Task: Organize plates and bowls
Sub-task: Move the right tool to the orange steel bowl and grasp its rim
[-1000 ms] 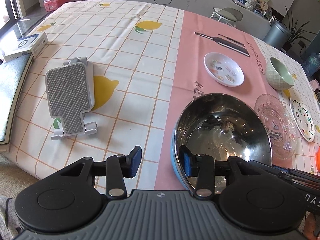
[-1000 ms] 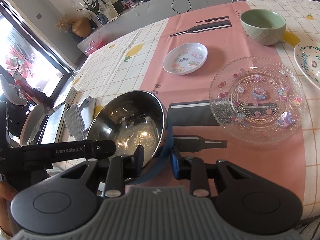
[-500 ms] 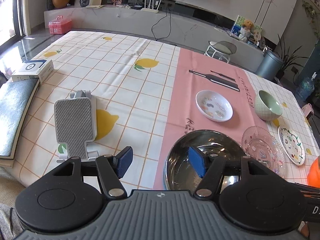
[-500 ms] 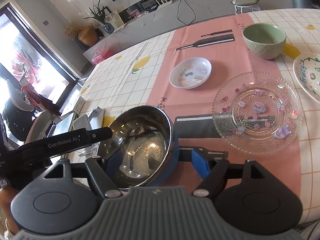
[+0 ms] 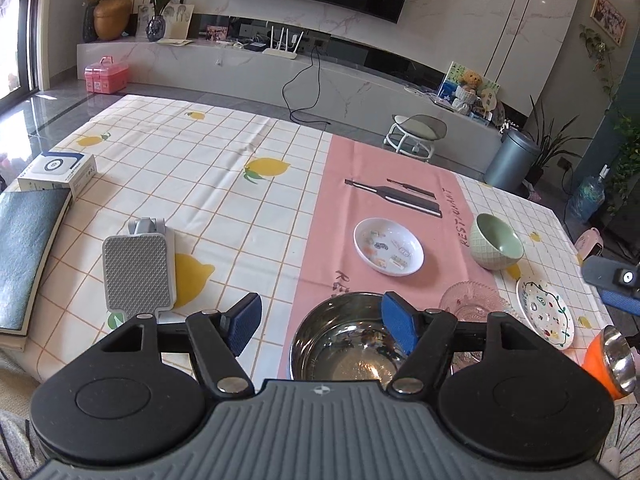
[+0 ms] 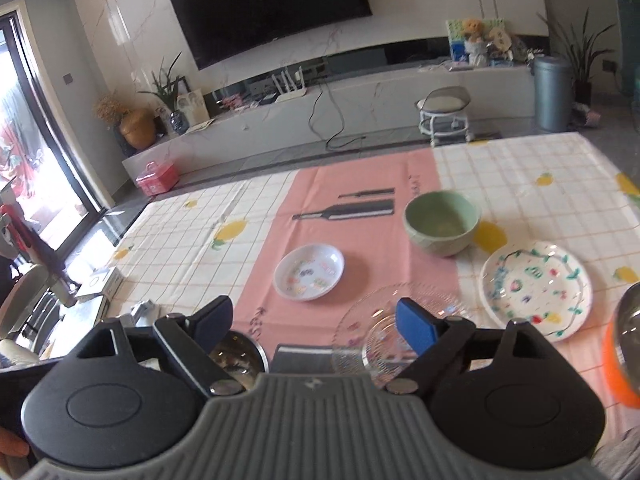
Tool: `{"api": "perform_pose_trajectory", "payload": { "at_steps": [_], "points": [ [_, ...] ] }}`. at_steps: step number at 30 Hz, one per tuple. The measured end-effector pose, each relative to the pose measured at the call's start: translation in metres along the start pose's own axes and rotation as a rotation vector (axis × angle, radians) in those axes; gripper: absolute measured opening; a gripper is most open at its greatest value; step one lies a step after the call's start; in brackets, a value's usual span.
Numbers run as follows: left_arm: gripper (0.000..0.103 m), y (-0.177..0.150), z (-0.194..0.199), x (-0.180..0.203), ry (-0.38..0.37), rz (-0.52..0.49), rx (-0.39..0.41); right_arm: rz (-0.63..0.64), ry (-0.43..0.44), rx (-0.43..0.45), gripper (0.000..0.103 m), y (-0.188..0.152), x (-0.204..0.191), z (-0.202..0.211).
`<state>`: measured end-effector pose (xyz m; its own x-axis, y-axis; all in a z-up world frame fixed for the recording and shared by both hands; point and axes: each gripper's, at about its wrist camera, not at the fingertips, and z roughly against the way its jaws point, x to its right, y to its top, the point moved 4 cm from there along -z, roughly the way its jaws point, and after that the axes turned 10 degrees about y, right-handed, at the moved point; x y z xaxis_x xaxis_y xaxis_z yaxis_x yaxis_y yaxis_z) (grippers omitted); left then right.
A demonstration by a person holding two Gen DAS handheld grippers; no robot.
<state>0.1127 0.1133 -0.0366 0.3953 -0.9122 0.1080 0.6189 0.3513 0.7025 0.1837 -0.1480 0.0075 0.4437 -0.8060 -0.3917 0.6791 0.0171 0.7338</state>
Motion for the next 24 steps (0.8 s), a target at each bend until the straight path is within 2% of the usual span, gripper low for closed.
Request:
{"api": "perform_pose_trajectory", "payload": {
  "at_steps": [3, 8, 15, 19, 24],
  "points": [
    [0.081, 0.005, 0.006, 0.007, 0.001, -0.007, 0.008, -0.025, -0.063, 0.071, 0.09, 0.01, 0.02, 0.026],
    [0.081, 0.01, 0.016, 0.027, -0.029, -0.016, 0.0, -0.037, -0.131, 0.102, 0.09, 0.011, 0.052, 0.056],
    [0.081, 0.016, 0.033, 0.068, -0.061, -0.104, 0.039, -0.079, -0.24, 0.171, 0.091, 0.011, 0.094, 0.085],
    [0.083, 0.021, 0.04, 0.097, -0.107, -0.152, 0.062, -0.129, -0.321, 0.184, 0.091, 0.007, 0.124, 0.095],
    [0.084, 0.022, 0.043, 0.134, -0.154, -0.226, 0.047, -0.233, -0.342, 0.202, 0.091, -0.001, 0.159, 0.103]
  ]
}}
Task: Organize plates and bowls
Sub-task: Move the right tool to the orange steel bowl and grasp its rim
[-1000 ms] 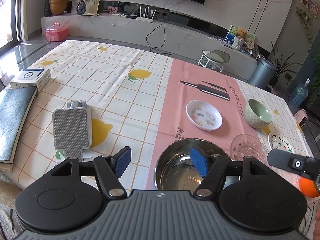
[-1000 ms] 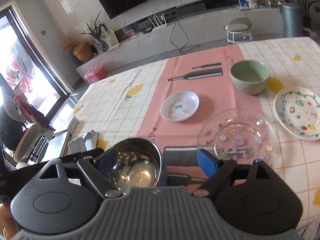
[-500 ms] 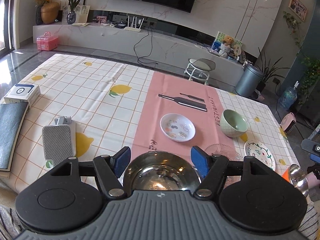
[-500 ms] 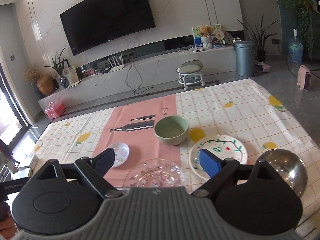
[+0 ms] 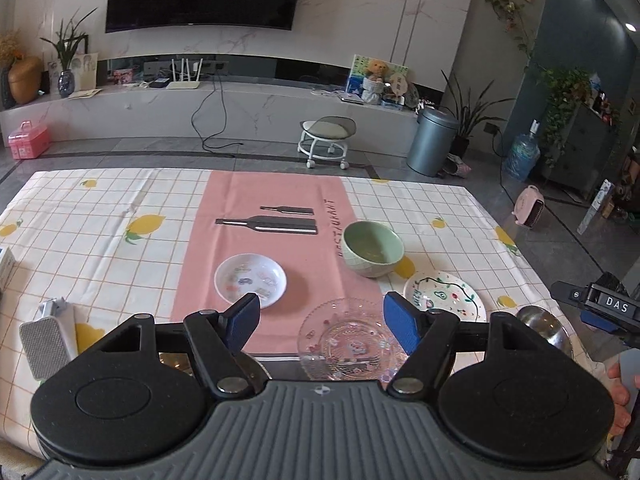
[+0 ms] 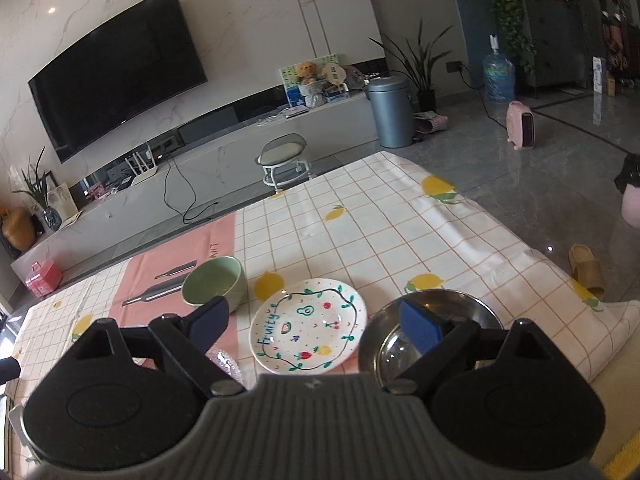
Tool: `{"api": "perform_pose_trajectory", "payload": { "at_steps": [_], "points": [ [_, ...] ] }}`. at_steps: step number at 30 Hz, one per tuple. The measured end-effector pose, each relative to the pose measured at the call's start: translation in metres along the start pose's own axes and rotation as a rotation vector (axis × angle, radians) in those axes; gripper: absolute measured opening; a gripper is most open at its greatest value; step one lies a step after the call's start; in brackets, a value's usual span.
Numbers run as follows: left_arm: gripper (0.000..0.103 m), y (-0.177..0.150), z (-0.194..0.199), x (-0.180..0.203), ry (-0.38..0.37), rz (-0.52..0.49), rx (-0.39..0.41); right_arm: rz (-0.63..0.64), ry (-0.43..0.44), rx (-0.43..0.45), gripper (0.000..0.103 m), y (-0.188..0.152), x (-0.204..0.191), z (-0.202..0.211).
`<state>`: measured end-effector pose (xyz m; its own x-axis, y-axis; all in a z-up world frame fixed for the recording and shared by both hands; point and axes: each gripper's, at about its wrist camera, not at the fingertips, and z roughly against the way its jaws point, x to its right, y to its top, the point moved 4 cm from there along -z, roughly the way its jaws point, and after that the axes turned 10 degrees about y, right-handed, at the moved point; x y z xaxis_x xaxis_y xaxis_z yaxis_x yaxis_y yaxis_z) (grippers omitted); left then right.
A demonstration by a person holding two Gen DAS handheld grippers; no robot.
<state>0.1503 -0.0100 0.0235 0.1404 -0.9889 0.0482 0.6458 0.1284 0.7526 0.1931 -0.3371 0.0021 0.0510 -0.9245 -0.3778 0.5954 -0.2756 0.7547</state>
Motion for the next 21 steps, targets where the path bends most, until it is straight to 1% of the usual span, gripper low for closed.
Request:
{"api": "perform_pose_trajectory", "payload": {
  "at_steps": [6, 10, 16, 19, 21],
  "points": [
    [0.085, 0.008, -0.008, 0.039, -0.025, -0.079, -0.034, -0.066, -0.013, 0.01, 0.091, 0.0, 0.027, 0.001],
    [0.085, 0.011, -0.016, 0.067, -0.064, -0.143, -0.069, -0.099, -0.022, 0.01, 0.091, -0.001, 0.041, 0.001],
    [0.085, 0.01, -0.034, 0.118, -0.104, -0.261, -0.135, -0.148, -0.052, -0.019, 0.091, -0.006, 0.063, -0.006],
    [0.085, 0.004, -0.045, 0.143, -0.14, -0.315, -0.167, -0.176, -0.068, -0.042, 0.091, -0.01, 0.075, -0.013],
    [0.084, -0.001, -0.055, 0.155, -0.161, -0.338, -0.203, -0.197, -0.077, -0.055, 0.09, -0.013, 0.081, -0.017]
  ]
}}
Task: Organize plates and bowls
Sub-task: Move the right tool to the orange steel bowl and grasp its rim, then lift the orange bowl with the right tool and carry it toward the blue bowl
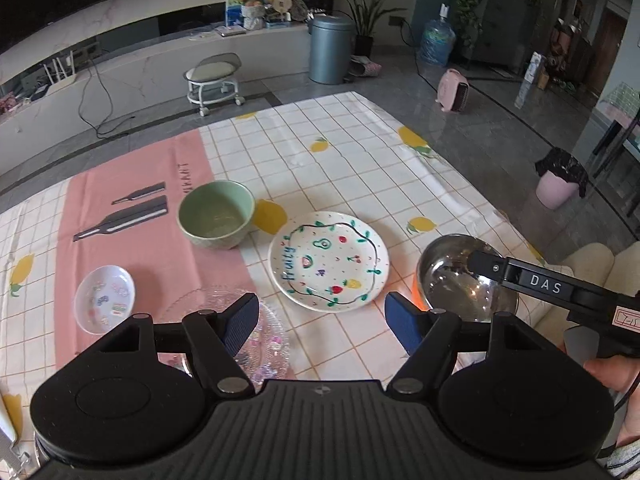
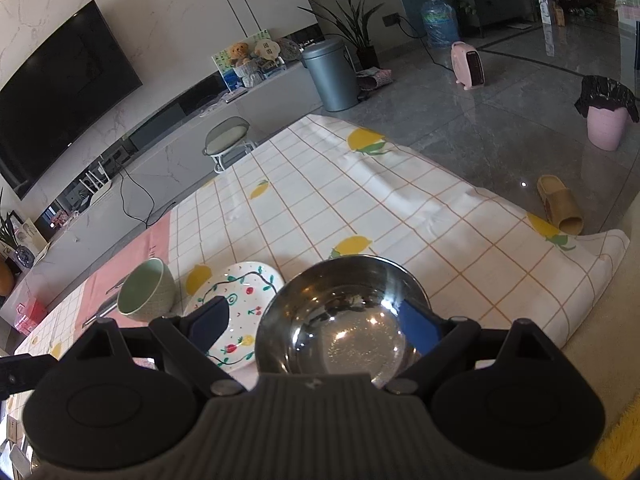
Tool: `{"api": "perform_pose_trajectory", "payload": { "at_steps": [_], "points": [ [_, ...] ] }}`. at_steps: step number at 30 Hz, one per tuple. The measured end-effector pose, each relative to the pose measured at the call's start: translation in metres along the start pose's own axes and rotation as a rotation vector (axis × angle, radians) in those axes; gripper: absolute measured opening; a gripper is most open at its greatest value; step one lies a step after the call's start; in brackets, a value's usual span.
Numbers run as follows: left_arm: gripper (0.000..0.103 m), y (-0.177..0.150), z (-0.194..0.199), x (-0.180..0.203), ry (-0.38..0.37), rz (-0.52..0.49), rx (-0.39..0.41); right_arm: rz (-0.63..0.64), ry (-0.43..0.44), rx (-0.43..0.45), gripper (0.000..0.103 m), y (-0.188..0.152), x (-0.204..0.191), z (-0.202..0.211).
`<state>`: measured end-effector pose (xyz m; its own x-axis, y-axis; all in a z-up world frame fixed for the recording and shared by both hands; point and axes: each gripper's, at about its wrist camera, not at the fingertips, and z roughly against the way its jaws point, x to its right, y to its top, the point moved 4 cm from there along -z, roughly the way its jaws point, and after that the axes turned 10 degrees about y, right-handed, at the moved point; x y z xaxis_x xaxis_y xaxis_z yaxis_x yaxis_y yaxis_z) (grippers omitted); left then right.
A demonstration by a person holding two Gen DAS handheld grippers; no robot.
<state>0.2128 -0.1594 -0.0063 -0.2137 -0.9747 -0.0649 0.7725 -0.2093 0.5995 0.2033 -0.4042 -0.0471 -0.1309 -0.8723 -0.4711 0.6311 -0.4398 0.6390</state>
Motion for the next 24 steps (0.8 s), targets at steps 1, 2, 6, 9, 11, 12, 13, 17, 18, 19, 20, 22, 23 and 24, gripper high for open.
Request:
{"api": "perform_pose_trajectory", "payload": {
  "at_steps": [1, 2, 6, 9, 11, 12, 13, 17, 18, 19, 20, 22, 23, 24],
  "points": [
    [0.083, 0.0, -0.006, 0.005, -0.008, -0.006, -0.019, -0.009, -0.004, -0.009, 0.09, -0.001, 0.004, -0.002],
    [0.082, 0.0, -0.012, 0.009, -0.016, -0.011, -0.037, -0.012, -0.005, -0.015, 0.09, -0.001, 0.007, -0.005],
    [0.082, 0.0, -0.029, 0.019, -0.034, -0.01, -0.085, -0.019, -0.004, -0.039, 0.09, -0.003, 0.015, -0.01],
    [0.081, 0.002, -0.038, 0.024, -0.055, 0.0, -0.112, -0.031, -0.006, -0.055, 0.088, -0.004, 0.02, -0.014],
    [0.081, 0.001, -0.043, 0.029, -0.088, 0.002, -0.128, -0.046, 0.0, -0.049, 0.084, -0.004, 0.024, -0.013],
    [0.081, 0.002, -0.045, 0.033, -0.108, -0.004, -0.134, -0.056, 0.004, -0.037, 0.084, -0.003, 0.025, -0.01],
    [0.081, 0.001, -0.046, 0.037, -0.129, -0.013, -0.139, -0.062, 0.006, -0.021, 0.084, -0.001, 0.026, -0.006],
    [0.082, 0.004, -0.052, 0.055, -0.158, -0.063, -0.134, -0.067, 0.019, 0.067, 0.084, 0.008, 0.032, 0.016],
    [0.082, 0.005, -0.053, 0.06, -0.16, -0.082, -0.132, -0.072, 0.028, 0.081, 0.084, 0.01, 0.035, 0.02],
    [0.082, 0.005, -0.055, 0.064, -0.164, -0.101, -0.135, -0.076, 0.02, 0.088, 0.084, 0.011, 0.038, 0.022],
    [0.082, 0.006, -0.057, 0.069, -0.167, -0.118, -0.14, -0.079, -0.001, 0.088, 0.084, 0.011, 0.042, 0.022],
    [0.082, 0.007, -0.061, 0.078, -0.17, -0.149, -0.141, -0.089, -0.061, 0.061, 0.084, 0.009, 0.051, 0.016],
    [0.082, 0.007, -0.063, 0.082, -0.172, -0.161, -0.14, -0.104, -0.075, 0.04, 0.084, 0.007, 0.056, 0.012],
    [0.082, 0.007, -0.065, 0.085, -0.173, -0.171, -0.141, -0.126, -0.076, 0.02, 0.084, 0.005, 0.061, 0.007]
  ]
}}
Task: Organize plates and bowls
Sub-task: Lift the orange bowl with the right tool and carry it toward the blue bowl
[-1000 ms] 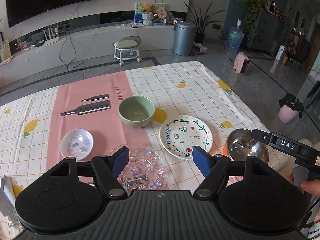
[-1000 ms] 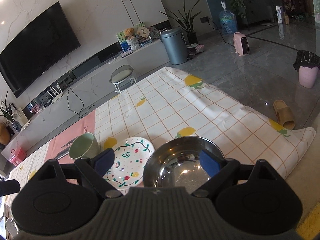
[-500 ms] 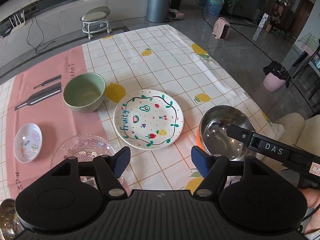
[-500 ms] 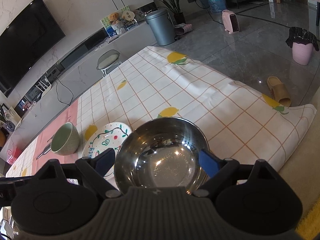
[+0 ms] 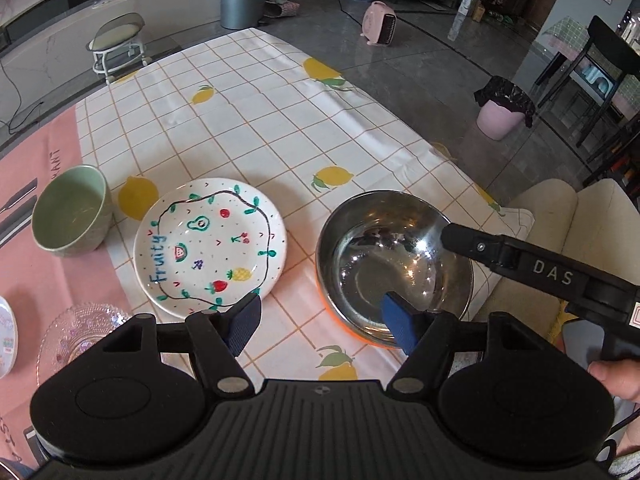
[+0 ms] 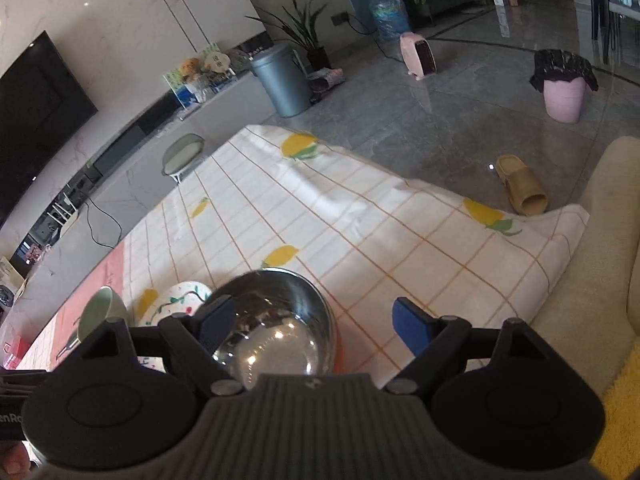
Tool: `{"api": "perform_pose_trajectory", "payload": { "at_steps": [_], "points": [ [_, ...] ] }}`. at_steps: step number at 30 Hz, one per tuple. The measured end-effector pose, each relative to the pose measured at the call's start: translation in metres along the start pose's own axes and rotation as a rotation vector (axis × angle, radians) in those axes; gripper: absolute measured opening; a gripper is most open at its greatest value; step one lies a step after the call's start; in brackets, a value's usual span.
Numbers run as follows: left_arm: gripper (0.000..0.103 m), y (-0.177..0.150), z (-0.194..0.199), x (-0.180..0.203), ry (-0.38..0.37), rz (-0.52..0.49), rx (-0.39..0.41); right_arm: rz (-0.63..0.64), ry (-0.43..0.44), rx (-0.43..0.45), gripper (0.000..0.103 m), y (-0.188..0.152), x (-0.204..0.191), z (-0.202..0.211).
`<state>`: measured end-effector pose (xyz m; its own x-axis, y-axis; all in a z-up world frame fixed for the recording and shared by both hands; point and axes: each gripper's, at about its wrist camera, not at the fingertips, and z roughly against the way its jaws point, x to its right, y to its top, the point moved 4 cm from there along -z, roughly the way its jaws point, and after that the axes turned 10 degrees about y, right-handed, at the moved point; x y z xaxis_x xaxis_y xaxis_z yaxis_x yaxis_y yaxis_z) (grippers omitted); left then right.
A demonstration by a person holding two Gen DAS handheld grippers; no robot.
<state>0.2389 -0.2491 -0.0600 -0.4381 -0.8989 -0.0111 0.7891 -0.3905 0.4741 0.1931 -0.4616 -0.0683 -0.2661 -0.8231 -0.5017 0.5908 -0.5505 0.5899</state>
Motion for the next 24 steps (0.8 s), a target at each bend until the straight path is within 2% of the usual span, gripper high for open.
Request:
{"api": "perform_pose_trajectory", "payload": {
  "at_steps": [4, 8, 9, 10, 13, 15, 17, 18, 19, 24],
  "points": [
    [0.082, 0.003, -0.018, 0.005, -0.01, 0.019, -0.049, -0.083, 0.054, -0.08, 0.083, -0.007, 0.014, -0.017],
    [0.081, 0.003, -0.035, 0.009, -0.027, 0.045, -0.1, -0.103, 0.051, -0.112, 0.079, -0.01, 0.017, -0.023],
    [0.081, 0.003, -0.038, 0.01, -0.027, 0.045, -0.106, -0.105, 0.038, -0.13, 0.076, -0.011, 0.018, -0.025],
    [0.08, 0.003, -0.04, 0.011, -0.026, 0.044, -0.113, -0.105, 0.027, -0.154, 0.069, -0.013, 0.018, -0.029],
    [0.068, 0.0, -0.049, 0.015, -0.054, 0.04, -0.171, -0.1, 0.035, -0.193, 0.055, -0.016, 0.017, -0.034],
    [0.061, -0.002, -0.053, 0.016, -0.082, 0.062, -0.202, -0.086, 0.024, -0.193, 0.051, -0.017, 0.016, -0.033],
    [0.048, -0.003, -0.057, 0.016, -0.09, 0.078, -0.218, -0.07, 0.028, -0.198, 0.045, -0.017, 0.015, -0.034],
    [0.044, -0.004, -0.058, 0.017, -0.087, 0.075, -0.223, -0.061, 0.031, -0.202, 0.039, -0.018, 0.014, -0.035],
    [0.035, -0.005, -0.059, 0.017, -0.079, 0.065, -0.228, -0.047, 0.029, -0.205, 0.032, -0.018, 0.012, -0.035],
    [0.024, -0.007, -0.061, 0.016, -0.035, 0.038, -0.237, 0.021, 0.002, -0.188, 0.018, -0.018, 0.007, -0.031]
  ]
}}
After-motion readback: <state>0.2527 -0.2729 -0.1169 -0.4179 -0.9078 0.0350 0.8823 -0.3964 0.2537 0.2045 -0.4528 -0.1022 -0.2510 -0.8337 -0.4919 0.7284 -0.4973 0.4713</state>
